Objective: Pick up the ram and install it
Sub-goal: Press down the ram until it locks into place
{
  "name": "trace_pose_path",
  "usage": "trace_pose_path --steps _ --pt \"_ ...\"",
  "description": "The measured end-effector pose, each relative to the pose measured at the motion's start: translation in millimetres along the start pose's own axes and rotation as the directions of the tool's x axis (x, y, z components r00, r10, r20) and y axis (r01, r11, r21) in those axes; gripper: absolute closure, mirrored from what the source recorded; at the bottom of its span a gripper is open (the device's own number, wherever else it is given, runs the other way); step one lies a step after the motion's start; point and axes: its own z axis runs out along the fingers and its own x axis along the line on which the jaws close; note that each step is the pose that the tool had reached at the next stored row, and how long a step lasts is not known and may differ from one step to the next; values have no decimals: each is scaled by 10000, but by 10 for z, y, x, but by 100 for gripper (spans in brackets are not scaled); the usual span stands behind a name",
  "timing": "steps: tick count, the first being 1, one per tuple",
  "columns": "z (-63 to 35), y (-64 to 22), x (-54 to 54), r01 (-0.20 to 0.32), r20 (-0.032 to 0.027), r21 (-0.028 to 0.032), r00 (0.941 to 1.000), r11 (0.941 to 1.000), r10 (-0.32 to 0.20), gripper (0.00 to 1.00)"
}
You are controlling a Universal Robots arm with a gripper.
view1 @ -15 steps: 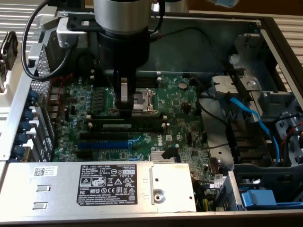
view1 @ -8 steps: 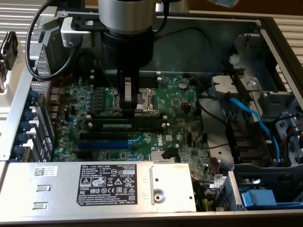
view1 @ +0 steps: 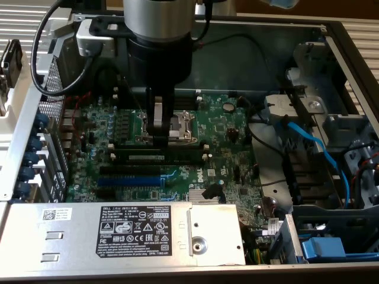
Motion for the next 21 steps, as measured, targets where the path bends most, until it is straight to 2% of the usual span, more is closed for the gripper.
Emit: trace_pose_path --steps 4,9,16,21 --pt "0 0 0 -481 5 -30 9988 9988 481 90" --pt "-3 0 0 -1060 10 -65 9944 9943 1060 90" --pt "-7 0 1 -1797 -5 -110 9837 9837 1797 90" --pt "-7 0 1 -2359 -25 -140 9718 9717 2359 90"
